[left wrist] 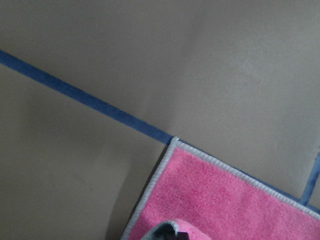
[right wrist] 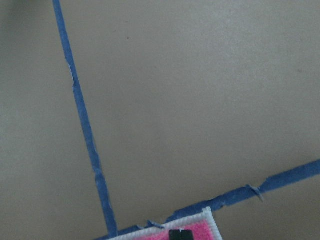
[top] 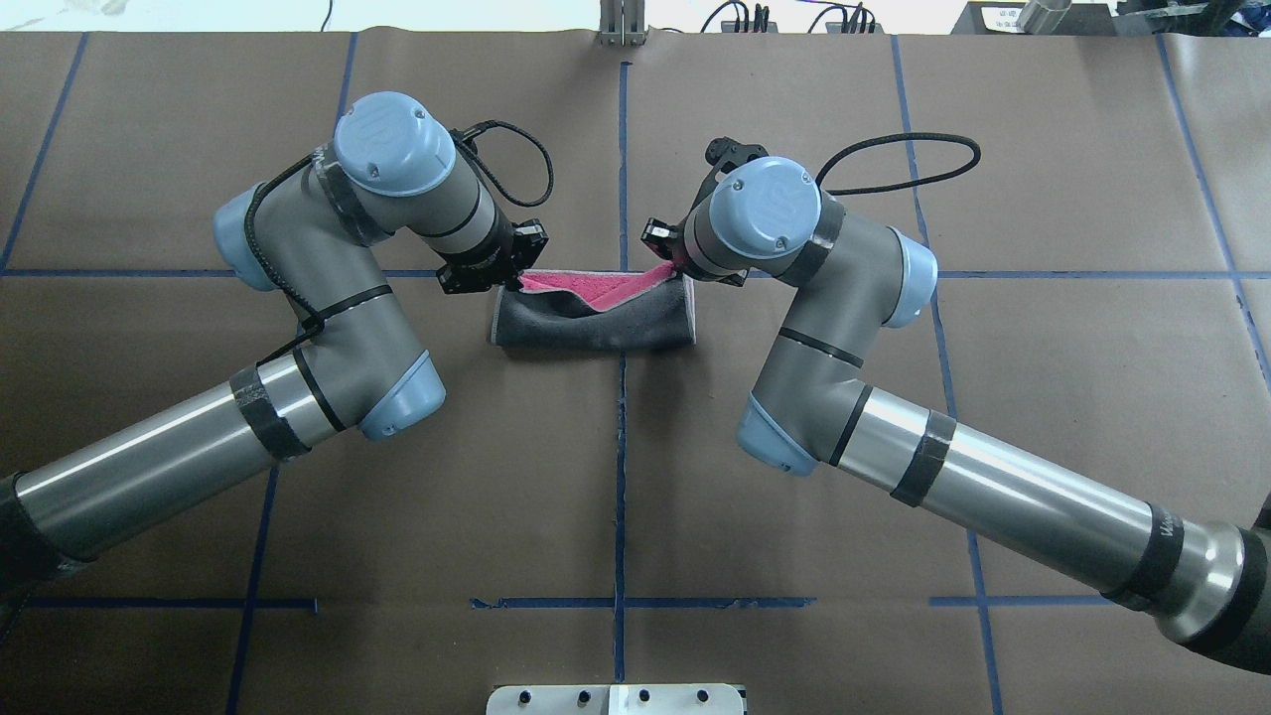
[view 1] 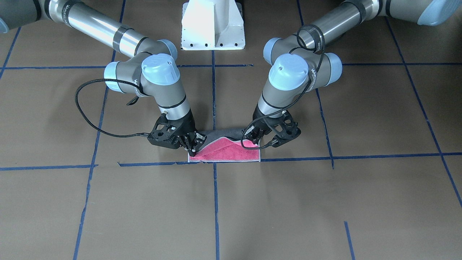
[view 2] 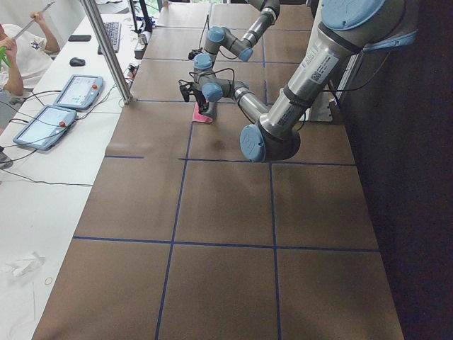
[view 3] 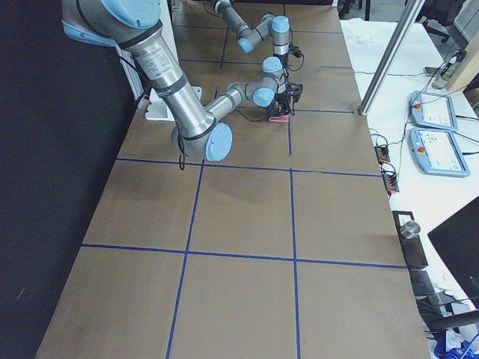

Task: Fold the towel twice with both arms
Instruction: 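Lift both near corners and fold them over onto the far edge, releasing, then move the left gripper to the folded towel's end nearest it while the right arm withdraws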

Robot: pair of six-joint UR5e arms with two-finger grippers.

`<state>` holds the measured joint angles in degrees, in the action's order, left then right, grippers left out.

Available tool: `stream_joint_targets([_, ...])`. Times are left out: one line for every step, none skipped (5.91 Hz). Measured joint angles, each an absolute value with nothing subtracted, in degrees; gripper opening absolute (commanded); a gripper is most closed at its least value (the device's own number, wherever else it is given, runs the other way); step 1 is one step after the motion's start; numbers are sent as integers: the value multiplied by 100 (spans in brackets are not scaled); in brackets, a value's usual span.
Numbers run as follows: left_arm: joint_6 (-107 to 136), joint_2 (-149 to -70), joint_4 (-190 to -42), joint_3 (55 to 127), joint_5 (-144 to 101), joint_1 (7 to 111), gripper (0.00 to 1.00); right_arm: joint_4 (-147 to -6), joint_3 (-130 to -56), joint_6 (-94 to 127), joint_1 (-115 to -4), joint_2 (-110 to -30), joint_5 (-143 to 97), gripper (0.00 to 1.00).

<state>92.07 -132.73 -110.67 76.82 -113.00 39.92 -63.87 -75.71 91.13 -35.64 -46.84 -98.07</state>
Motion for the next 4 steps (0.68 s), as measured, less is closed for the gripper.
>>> stream_joint_targets([9198,-13350,-11349,7220,-11297,4117,100,-6383,-7459,9114,-3698,-4651,-9884,100])
stream_joint_targets([9132,-13371,-11479,6952,-11295,4242,100,-6386,-7393,9036,-3793,-4655,-9989,100])
stream_joint_targets([9059,-13381,-11523,6869,-11297,4311,100,-6391,-7367,8860,-3822,-4668,-10024,100])
stream_joint_targets([9032,-13393,-11571,6886,-11316,4358,100,-6388,-7369,8714,-3841,-4675,-10040,100])
